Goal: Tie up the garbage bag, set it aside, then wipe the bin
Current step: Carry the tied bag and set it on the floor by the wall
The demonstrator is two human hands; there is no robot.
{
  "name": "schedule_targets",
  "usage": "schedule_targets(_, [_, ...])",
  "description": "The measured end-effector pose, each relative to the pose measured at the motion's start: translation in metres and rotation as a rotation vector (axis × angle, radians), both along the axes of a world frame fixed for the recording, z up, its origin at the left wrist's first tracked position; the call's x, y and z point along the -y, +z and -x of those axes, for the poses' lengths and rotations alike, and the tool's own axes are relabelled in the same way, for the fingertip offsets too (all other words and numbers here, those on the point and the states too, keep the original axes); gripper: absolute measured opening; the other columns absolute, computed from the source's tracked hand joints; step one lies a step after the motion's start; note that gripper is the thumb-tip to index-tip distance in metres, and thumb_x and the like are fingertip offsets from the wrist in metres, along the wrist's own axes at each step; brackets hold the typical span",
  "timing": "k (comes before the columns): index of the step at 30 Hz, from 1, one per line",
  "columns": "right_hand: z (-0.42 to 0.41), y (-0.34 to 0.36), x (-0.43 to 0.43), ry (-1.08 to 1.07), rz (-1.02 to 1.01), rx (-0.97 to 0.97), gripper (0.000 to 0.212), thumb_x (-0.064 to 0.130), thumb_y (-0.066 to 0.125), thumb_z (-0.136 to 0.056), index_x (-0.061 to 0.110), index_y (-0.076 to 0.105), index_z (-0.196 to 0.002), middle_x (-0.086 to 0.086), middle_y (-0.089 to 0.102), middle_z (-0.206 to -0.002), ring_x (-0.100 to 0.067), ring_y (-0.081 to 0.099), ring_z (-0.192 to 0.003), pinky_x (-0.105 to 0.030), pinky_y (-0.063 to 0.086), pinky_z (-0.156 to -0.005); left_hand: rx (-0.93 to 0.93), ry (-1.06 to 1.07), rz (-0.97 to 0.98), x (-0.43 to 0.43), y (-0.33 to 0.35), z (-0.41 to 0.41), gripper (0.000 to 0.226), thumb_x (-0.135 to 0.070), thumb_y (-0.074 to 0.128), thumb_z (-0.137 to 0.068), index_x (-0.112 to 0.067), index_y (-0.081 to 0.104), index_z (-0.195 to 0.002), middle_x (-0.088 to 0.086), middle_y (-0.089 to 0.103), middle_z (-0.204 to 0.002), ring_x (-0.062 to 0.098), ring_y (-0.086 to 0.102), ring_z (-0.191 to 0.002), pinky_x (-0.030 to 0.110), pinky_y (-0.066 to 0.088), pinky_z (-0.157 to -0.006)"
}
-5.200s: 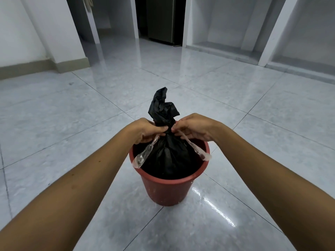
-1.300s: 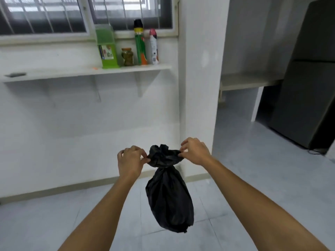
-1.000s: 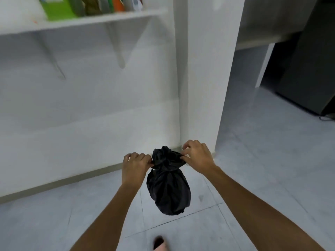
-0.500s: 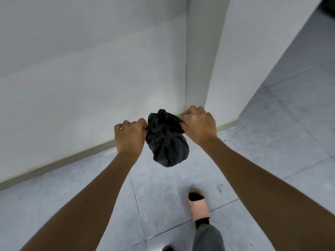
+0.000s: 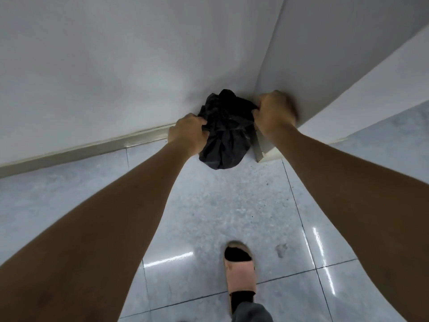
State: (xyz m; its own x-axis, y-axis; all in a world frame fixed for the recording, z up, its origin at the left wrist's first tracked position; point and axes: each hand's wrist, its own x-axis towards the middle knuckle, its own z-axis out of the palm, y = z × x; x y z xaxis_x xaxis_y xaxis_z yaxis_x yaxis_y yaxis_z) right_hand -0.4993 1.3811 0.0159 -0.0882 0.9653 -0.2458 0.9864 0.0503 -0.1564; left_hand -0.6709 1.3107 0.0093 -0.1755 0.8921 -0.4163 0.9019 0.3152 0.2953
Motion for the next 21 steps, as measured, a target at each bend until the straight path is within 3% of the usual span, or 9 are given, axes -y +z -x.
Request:
schedule_targets(4, [0.008,-0.003,-0.004,0.094,0.037,-0.041,0.029,0.015,0.051,-0.097,0.006,0.053,-0.124,-0.017,0.050,-0.128,-0.038,0.057,-0.112,-0.039,0.048,-0.083,0.086,0.055,0.110,-0.002,-0.004,-0.002,0.042,-0.024,0.048,-0.092,-0.021,0.052,-0.133,0.006,0.054,-0.134,0.028,0.051,-0.121,0.039,0.042,-0.100])
schedule_targets(7, [0.009,0.002,0.008,0.037,0.049,-0.123,0.034,0.024,0.046,-0.098,0.007,0.051,-0.128,-0.016,0.047,-0.130,-0.037,0.054,-0.113,-0.039,0.047,-0.084,0.180,0.128,0.022,0.013,0.009,-0.002,0.035,-0.017,0.046,-0.091,-0.022,0.060,-0.123,0.003,0.059,-0.129,0.025,0.054,-0.117,0.040,0.042,-0.100])
schedule_targets(10, [0.004,0.016,0.027,0.007,0.049,-0.140,0.039,0.026,0.044,-0.097,0.009,0.048,-0.132,-0.015,0.041,-0.137,-0.034,0.047,-0.120,-0.038,0.045,-0.086,0.198,0.132,-0.105,0.036,0.027,0.002,0.034,-0.010,0.046,-0.091,-0.022,0.063,-0.119,0.002,0.055,-0.133,0.022,0.048,-0.124,0.035,0.038,-0.104])
schedule_targets(13, [-0.005,0.045,0.046,0.015,0.094,-0.220,0.045,0.021,0.041,-0.098,0.005,0.042,-0.141,-0.013,0.037,-0.148,-0.030,0.041,-0.132,-0.036,0.039,-0.103,0.088,0.025,-0.123,0.055,0.058,0.003,0.041,-0.013,0.048,-0.093,-0.023,0.052,-0.132,0.006,0.038,-0.149,0.021,0.028,-0.140,0.041,0.020,-0.113])
schedule_targets(16, [-0.020,0.094,0.073,0.046,0.099,-0.168,0.053,0.021,0.033,-0.101,0.003,0.026,-0.150,-0.010,0.024,-0.159,-0.028,0.021,-0.147,-0.038,0.025,-0.116,-0.116,-0.168,-0.052,0.070,0.107,-0.002,0.053,-0.021,0.041,-0.096,-0.020,0.026,-0.147,0.006,0.014,-0.159,0.022,0.005,-0.147,0.046,0.005,-0.117])
schedule_targets(21, [-0.046,0.211,0.140,0.012,0.022,0.003,0.058,0.029,0.022,-0.102,0.010,0.006,-0.155,-0.002,0.001,-0.165,-0.022,-0.002,-0.151,-0.043,0.008,-0.120,-0.341,-0.452,-0.120,0.097,0.233,-0.030,0.057,-0.028,0.028,-0.099,-0.011,0.009,-0.150,0.007,0.002,-0.160,0.023,-0.003,-0.147,0.046,-0.001,-0.117])
